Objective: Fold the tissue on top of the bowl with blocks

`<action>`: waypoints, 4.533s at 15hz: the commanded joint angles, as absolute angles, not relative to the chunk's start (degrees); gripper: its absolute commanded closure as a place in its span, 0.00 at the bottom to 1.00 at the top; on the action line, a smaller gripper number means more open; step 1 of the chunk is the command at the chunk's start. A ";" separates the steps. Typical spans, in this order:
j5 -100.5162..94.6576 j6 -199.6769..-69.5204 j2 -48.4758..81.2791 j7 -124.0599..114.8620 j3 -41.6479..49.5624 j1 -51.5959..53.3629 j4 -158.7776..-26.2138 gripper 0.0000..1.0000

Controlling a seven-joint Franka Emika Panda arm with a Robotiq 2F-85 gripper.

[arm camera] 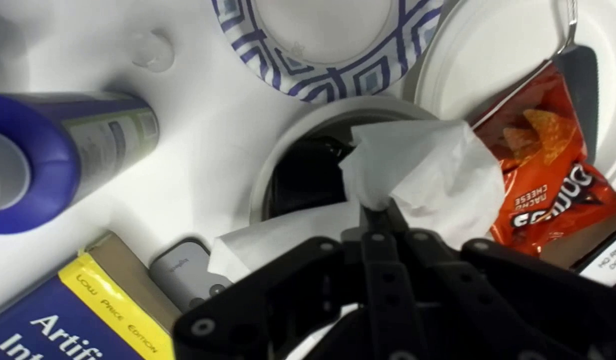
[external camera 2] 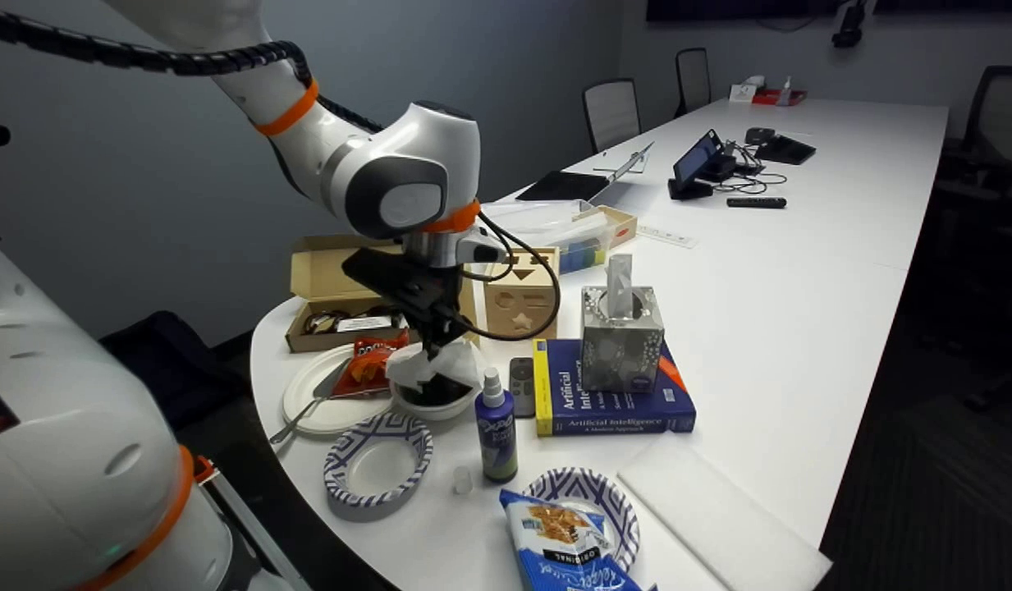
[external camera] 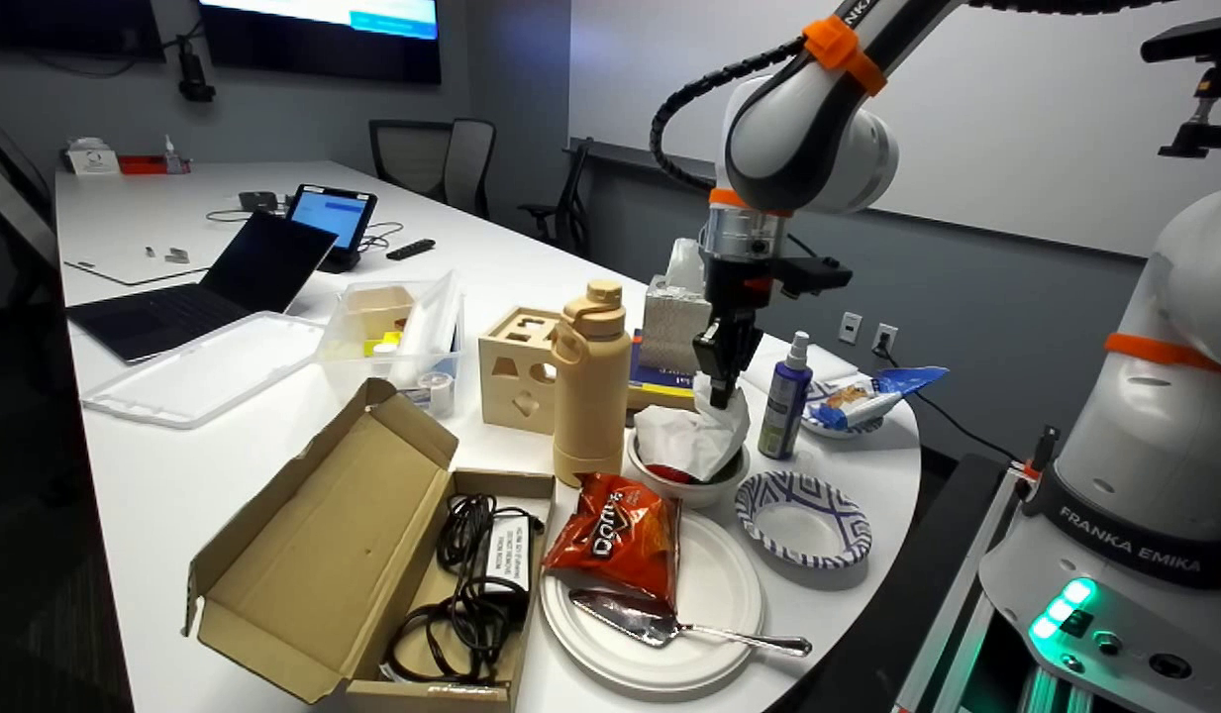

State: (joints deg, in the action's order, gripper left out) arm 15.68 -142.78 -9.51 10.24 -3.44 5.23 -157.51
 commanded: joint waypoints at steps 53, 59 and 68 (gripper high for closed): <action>15.87 -136.82 -15.36 33.92 -1.20 9.16 -157.73 0.00; 19.35 -134.73 -12.26 35.22 3.76 7.88 -157.23 0.00; 34.47 -136.90 -6.08 41.17 4.04 7.74 -157.63 0.00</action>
State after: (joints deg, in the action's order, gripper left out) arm 29.83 -135.83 -8.13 38.22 4.76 7.83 -157.66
